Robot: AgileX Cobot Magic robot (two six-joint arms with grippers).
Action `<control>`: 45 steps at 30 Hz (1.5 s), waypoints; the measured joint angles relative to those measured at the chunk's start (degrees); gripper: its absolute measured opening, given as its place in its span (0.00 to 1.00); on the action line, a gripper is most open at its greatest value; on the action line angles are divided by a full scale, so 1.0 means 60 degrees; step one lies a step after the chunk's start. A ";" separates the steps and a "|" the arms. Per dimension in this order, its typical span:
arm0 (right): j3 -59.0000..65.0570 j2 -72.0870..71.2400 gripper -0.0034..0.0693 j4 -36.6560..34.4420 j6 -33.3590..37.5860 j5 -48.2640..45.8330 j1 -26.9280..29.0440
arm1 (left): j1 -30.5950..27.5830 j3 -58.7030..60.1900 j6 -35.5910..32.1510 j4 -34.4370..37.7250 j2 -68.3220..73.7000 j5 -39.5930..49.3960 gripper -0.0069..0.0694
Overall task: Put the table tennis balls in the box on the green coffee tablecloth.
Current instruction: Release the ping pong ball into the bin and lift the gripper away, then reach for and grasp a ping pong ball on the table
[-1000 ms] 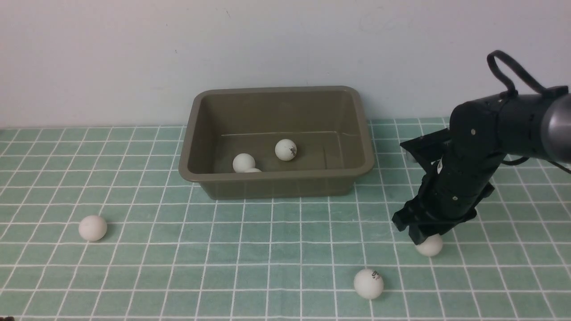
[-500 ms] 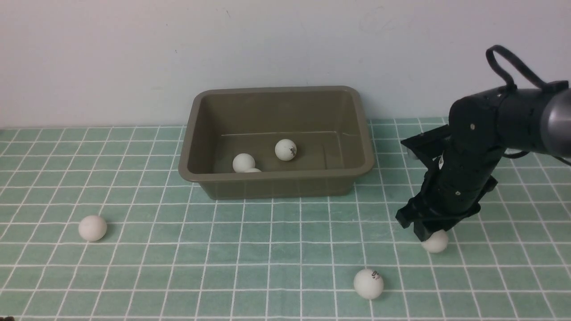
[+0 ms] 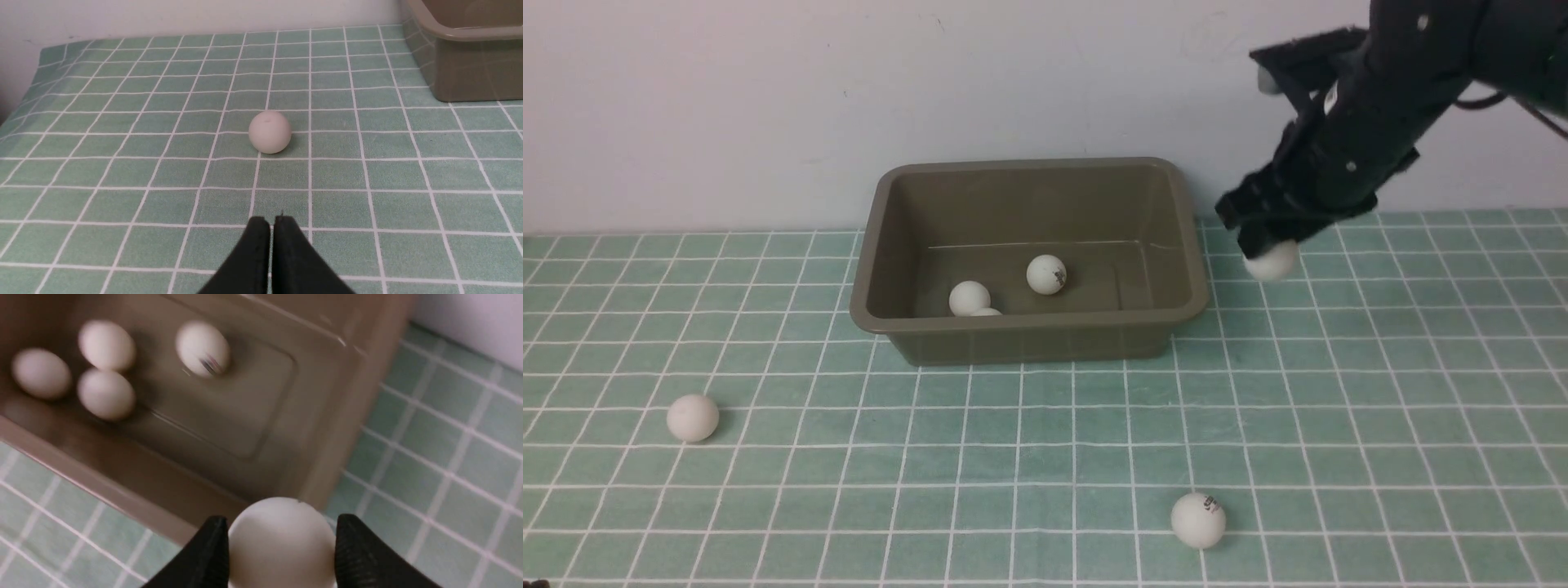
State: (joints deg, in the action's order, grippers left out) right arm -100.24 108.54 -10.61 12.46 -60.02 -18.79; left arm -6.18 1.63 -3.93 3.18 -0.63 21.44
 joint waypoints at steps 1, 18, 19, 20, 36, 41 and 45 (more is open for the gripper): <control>-0.0022 0.0028 0.47 -0.0278 0.0260 0.0175 -0.0019 | 0.0000 0.0000 0.0000 0.0000 0.0000 0.0000 0.09; -0.0148 0.2061 0.63 -0.1089 0.1396 0.1839 -0.0619 | 0.0000 0.0000 0.0000 0.0000 0.0000 0.0000 0.09; -0.0232 0.2061 0.66 -0.1089 0.1396 0.1829 -0.0619 | 0.0000 0.0000 0.0000 0.0000 0.0000 0.0000 0.09; -0.0446 0.2064 0.69 -0.1089 0.1396 0.1722 -0.0619 | 0.0000 0.0000 0.0000 0.0000 0.0000 0.0000 0.09; -0.1506 0.0010 0.71 0.0306 -0.0585 -0.1891 -0.0619 | 0.0000 0.0000 0.0000 0.0000 0.0000 0.0000 0.09; 0.1645 -0.1872 0.71 -0.0333 -0.0245 -0.1899 -0.0619 | 0.0000 0.0000 0.0000 0.0000 0.0000 0.0000 0.09; 0.4383 -0.2834 0.71 -0.0966 0.0759 -0.0665 -0.1196 | 0.0000 0.0000 0.0000 0.0000 0.0000 0.0000 0.09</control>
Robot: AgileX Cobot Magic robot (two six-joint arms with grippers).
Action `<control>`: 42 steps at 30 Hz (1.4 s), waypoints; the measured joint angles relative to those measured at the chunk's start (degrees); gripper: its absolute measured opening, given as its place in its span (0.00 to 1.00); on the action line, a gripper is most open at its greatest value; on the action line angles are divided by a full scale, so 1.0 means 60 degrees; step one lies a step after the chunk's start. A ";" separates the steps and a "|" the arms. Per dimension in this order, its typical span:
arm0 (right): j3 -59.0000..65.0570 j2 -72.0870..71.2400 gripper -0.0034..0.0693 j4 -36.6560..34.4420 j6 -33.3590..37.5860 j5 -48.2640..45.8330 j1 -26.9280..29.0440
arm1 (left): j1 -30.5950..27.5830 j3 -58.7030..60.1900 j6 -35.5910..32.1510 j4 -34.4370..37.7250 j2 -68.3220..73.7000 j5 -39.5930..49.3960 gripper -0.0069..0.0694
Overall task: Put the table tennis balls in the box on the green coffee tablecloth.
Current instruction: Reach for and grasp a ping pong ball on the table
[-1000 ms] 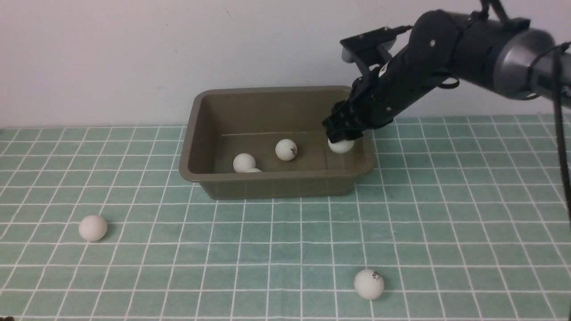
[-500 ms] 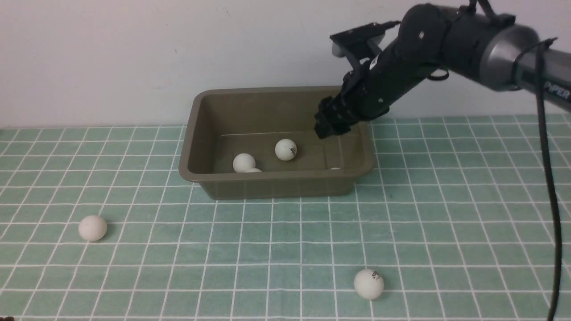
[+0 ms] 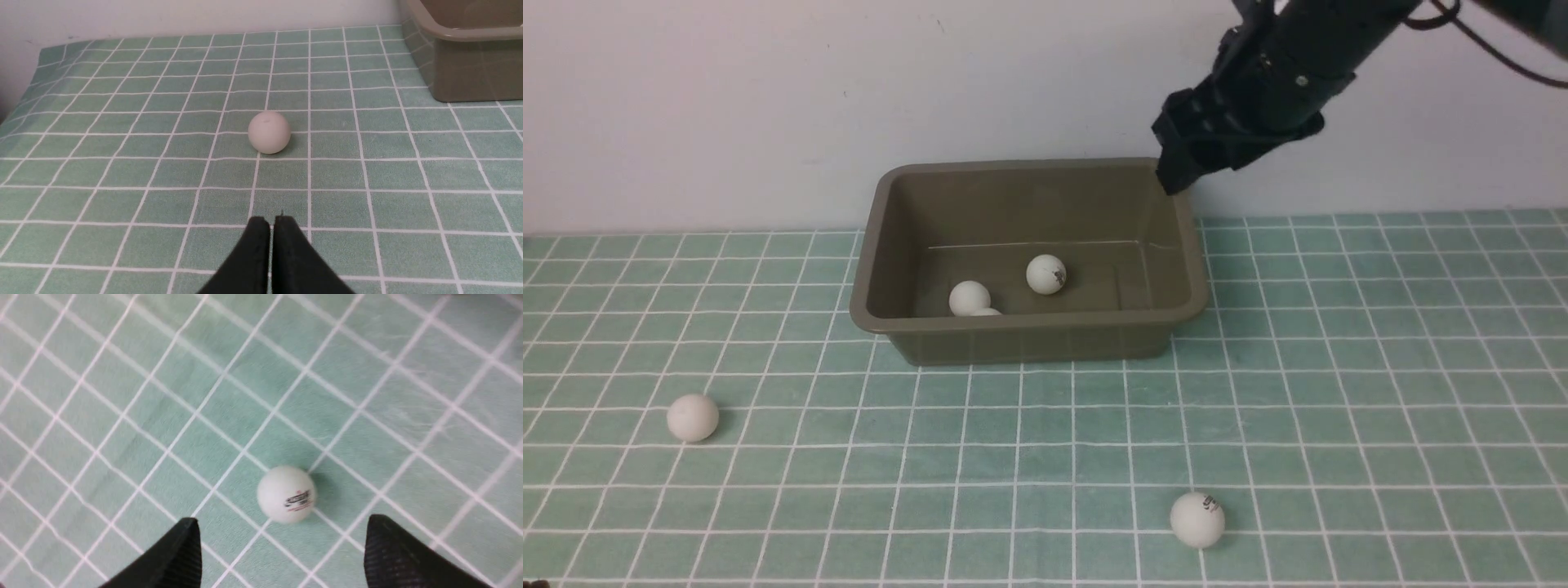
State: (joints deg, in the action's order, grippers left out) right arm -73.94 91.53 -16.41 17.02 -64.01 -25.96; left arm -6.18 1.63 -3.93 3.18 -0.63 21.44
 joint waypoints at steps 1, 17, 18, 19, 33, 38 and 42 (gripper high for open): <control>0.0226 0.0000 0.71 0.0000 0.0152 0.0191 -0.0238 | 0.0000 0.0000 0.0000 0.0000 0.0000 0.0000 0.09; 0.0779 0.1802 0.71 0.3714 -0.2200 0.1055 -0.2397 | 0.0000 -0.0009 0.0000 0.0000 0.0000 0.0000 0.09; 0.0779 0.1879 0.71 0.3703 -0.2190 0.1108 -0.2397 | 0.0000 -0.0009 0.0000 0.0000 0.0000 0.0000 0.09; 0.0779 0.1936 0.71 0.3692 -0.2190 0.1147 -0.2397 | 0.0000 -0.0009 0.0000 0.0000 0.0000 0.0000 0.09; 0.0779 0.2932 0.62 0.3653 -0.2160 0.1472 -0.2397 | 0.0000 -0.0009 0.0000 0.0000 0.0000 0.0000 0.09; 0.0700 0.2813 0.53 0.3420 -0.2114 0.1346 -0.2397 | 0.0000 -0.0009 0.0000 0.0000 0.0000 0.0000 0.09; -0.0064 0.2536 0.53 0.3247 -0.1827 0.0861 -0.2415 | 0.0000 -0.0009 0.0000 0.0000 0.0000 0.0000 0.09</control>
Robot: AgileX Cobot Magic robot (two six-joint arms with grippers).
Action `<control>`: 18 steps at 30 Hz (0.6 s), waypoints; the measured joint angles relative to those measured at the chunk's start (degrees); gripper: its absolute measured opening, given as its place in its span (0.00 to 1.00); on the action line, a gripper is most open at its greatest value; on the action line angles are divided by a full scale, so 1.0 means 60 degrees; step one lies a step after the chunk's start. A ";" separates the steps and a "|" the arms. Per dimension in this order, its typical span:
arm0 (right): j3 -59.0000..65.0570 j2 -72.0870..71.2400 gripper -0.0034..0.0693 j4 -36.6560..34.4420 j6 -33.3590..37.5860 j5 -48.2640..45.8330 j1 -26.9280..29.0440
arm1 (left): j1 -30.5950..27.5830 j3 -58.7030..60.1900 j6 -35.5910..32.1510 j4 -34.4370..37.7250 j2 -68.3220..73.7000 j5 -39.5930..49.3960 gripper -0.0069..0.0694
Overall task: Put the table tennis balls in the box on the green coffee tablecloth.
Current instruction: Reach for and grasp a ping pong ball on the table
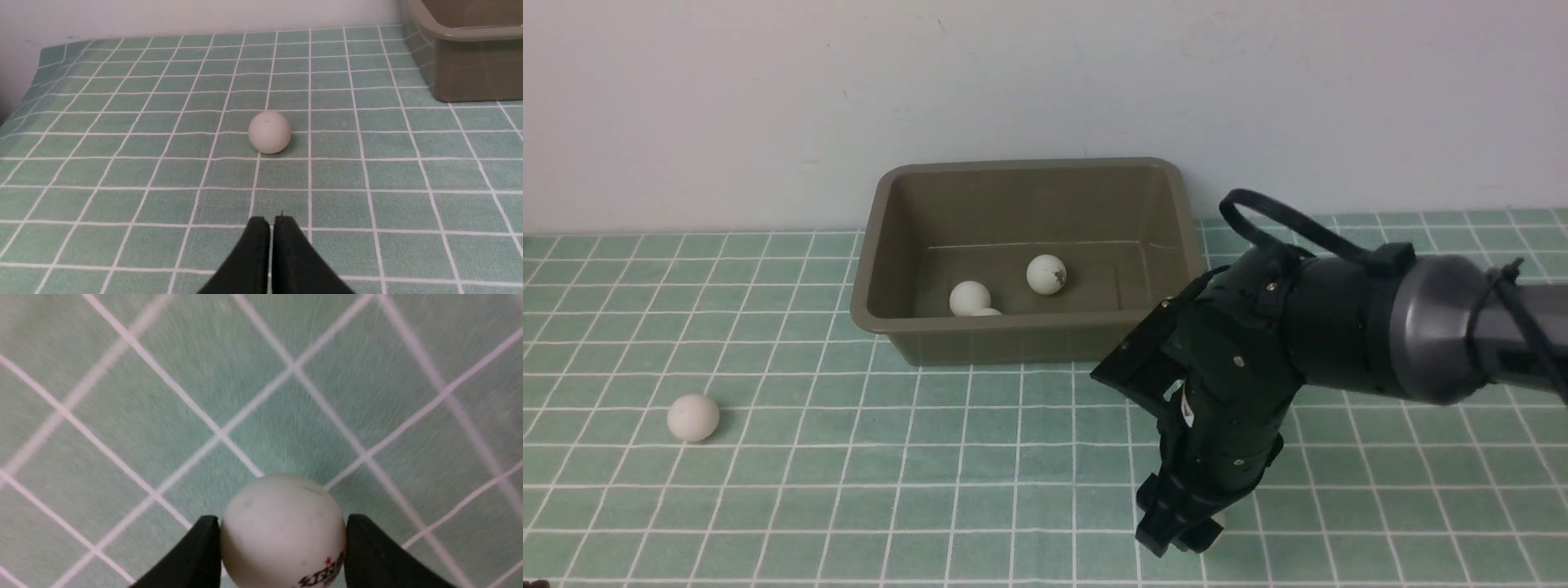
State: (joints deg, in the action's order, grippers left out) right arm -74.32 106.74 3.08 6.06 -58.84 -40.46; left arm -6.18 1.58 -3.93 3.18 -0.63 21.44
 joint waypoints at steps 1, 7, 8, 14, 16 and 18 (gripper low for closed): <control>-0.0326 -0.0096 0.53 -0.0004 0.0058 -0.0043 -0.0011 | 0.0000 0.0000 0.0000 0.0000 0.0000 0.0000 0.09; -0.2793 -0.0025 0.53 0.0560 0.0136 0.0734 0.0063 | 0.0000 0.0000 0.0000 0.0000 0.0000 0.0000 0.09; -0.3202 0.0102 0.53 0.0651 0.0136 0.0897 0.0134 | 0.0000 0.0000 0.0000 0.0000 0.0000 0.0000 0.09; -0.5664 0.1847 0.53 0.0640 0.0081 0.0900 0.0959 | 0.0000 0.0000 0.0000 0.0000 0.0000 0.0000 0.09; -0.6401 0.2653 0.53 0.0154 0.0061 0.0579 0.1367 | 0.0000 0.0000 0.0000 0.0000 0.0000 0.0000 0.09; -0.6840 0.3171 0.53 -0.0282 0.0061 0.0382 0.1670 | 0.0000 0.0000 0.0000 0.0000 0.0000 0.0000 0.09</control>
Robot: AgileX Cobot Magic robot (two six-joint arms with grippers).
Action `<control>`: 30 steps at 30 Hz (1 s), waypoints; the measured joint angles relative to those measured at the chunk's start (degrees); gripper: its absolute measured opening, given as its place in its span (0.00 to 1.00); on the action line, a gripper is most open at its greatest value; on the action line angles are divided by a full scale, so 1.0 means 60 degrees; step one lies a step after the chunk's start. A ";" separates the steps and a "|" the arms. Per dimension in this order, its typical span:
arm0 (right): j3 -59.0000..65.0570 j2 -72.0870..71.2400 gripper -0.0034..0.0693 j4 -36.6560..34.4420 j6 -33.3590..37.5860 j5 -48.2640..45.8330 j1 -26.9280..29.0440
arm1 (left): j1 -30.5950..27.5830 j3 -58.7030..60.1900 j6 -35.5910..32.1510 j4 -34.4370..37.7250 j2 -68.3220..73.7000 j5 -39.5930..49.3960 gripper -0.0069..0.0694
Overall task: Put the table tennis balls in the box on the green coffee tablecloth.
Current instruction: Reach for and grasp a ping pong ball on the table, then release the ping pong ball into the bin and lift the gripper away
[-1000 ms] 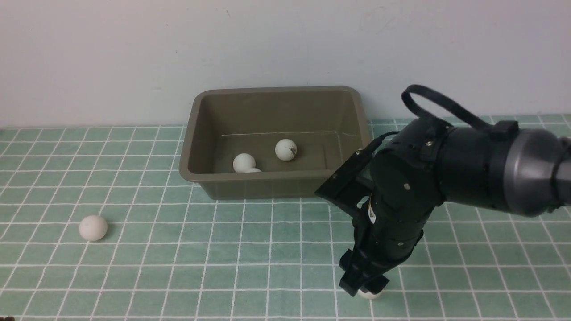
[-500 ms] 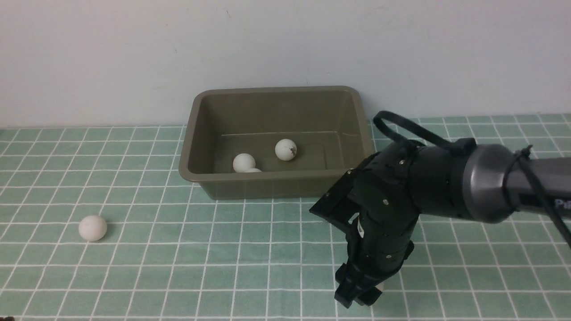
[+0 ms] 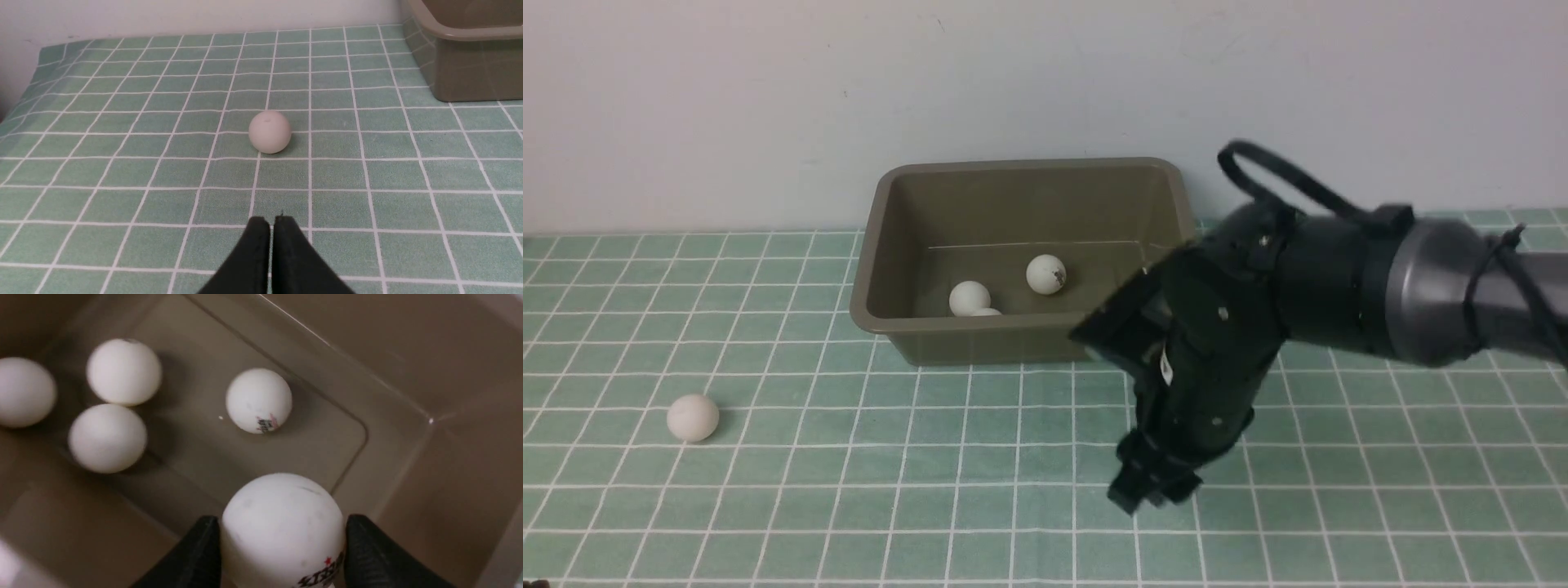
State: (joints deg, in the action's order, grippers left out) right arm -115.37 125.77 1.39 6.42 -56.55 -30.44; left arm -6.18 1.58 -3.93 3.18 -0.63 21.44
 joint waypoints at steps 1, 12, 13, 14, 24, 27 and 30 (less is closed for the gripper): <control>-0.0205 0.0263 0.53 -0.0231 0.0000 -0.0074 0.0140 | 0.0000 0.0000 0.0000 0.0000 0.0000 0.0000 0.09; -0.0606 0.1020 0.58 -0.1187 0.0368 -0.0019 0.0652 | 0.0000 0.0000 0.0000 0.0000 0.0000 0.0000 0.09; -0.0617 0.1020 0.58 -0.1187 0.0378 0.0016 0.0652 | 0.0000 0.0000 0.0000 0.0000 0.0000 0.0000 0.09; -0.0650 0.1020 0.58 -0.1187 0.0379 0.0016 0.0652 | 0.0000 0.0000 0.0000 0.0000 0.0000 0.0000 0.09; -0.1948 0.1020 0.51 -0.1725 0.0379 -0.0409 0.0652 | 0.0000 0.0000 0.0000 0.0000 0.0000 0.0000 0.09; -0.2167 0.0997 0.50 -0.1796 0.0437 -0.1075 0.0652 | 0.0000 0.0000 0.0000 0.0000 0.0000 0.0000 0.09; -0.2177 0.0648 0.50 -0.1796 0.0581 -0.1583 0.0683 | 0.0000 0.0000 0.0101 0.0241 0.0000 -0.0129 0.09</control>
State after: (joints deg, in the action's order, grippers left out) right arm -128.43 129.66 -9.39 9.91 -66.05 -26.34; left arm -6.18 1.58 -3.33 4.63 -0.63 20.67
